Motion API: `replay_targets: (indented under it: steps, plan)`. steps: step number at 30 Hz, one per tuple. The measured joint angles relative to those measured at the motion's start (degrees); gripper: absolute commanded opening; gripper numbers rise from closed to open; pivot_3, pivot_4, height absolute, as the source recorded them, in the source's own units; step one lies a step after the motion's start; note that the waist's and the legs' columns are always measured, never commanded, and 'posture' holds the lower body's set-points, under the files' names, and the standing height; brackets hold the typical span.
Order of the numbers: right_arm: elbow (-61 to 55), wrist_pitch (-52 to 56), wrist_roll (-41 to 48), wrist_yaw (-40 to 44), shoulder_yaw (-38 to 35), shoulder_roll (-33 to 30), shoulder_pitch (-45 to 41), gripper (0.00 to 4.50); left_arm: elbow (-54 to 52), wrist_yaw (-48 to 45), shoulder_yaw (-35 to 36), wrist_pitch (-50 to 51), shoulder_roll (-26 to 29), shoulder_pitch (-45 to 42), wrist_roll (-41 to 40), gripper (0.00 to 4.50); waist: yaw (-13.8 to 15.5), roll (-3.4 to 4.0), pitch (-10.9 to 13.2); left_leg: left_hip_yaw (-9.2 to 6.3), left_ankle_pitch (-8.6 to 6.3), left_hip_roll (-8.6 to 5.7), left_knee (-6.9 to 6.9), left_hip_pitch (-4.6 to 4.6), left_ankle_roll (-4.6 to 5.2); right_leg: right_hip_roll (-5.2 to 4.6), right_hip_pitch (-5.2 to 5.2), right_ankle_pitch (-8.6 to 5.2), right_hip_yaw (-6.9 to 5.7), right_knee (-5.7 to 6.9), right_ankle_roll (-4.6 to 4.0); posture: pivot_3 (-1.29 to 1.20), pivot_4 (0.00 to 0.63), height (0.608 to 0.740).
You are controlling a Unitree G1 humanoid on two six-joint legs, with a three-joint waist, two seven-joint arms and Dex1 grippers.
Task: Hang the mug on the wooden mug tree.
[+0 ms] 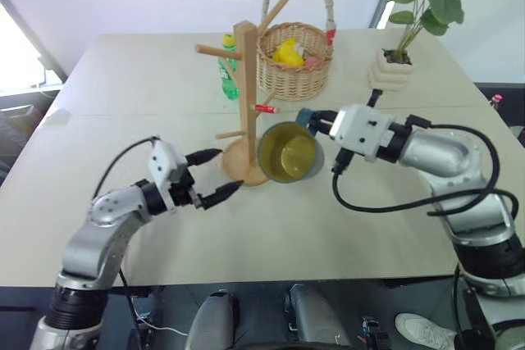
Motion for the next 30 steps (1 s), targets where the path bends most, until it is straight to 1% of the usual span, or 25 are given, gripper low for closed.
replay_targets:
  steps: [3,6,17,22,29,30]
  plan:
    - [0.0,1.9,0.0,0.0,1.0,0.4,-2.1,0.04,-1.0,-0.1,2.3,1.5,1.5,-0.1,-2.3,4.5,0.0,0.01,0.0,0.0,0.0,0.0,0.0,0.02,0.0,-0.01,0.01,0.0,0.0,0.0,0.0,0.0,0.15,0.74]
    - [0.0,2.8,0.0,0.1,1.8,0.8,-3.7,0.04,-1.4,-0.1,2.7,2.2,2.4,0.6,-3.0,4.5,0.0,0.0,0.0,0.0,0.0,0.0,0.0,0.01,0.0,-0.01,0.0,0.0,0.0,0.0,0.0,0.0,0.15,0.74]
    - [0.4,3.5,-1.7,0.0,5.5,4.0,-8.4,0.04,-2.0,0.9,2.8,2.3,2.3,1.3,-3.6,4.5,-0.1,0.0,0.0,0.0,0.0,0.0,-0.01,0.01,0.0,-0.02,-0.02,0.0,0.0,0.0,-0.01,0.0,0.15,0.74]
    - [4.3,3.2,-4.5,-0.8,8.0,5.6,-9.3,0.04,-2.0,1.0,3.3,2.3,2.2,1.0,-4.7,4.5,-0.1,0.0,0.0,0.01,0.0,0.0,-0.01,0.0,0.0,-0.03,-0.04,0.0,0.0,0.0,-0.01,0.0,0.15,0.74]
    - [8.8,2.2,-8.1,-2.4,9.7,8.1,-10.9,0.04,-2.0,1.1,3.7,2.3,2.2,0.9,-4.8,4.5,-0.1,0.0,0.0,0.01,0.0,0.0,-0.04,-0.02,-0.01,-0.02,-0.07,0.0,0.0,0.01,-0.01,0.0,0.15,0.74]
    - [9.1,2.2,-8.4,-2.5,9.7,8.5,-10.9,0.33,-2.0,1.1,3.7,2.3,2.2,0.9,-4.8,4.5,-0.1,0.0,0.0,0.01,0.0,0.0,-0.04,-0.02,-0.01,-0.02,-0.07,0.0,0.01,0.01,-0.01,0.0,0.15,0.74]
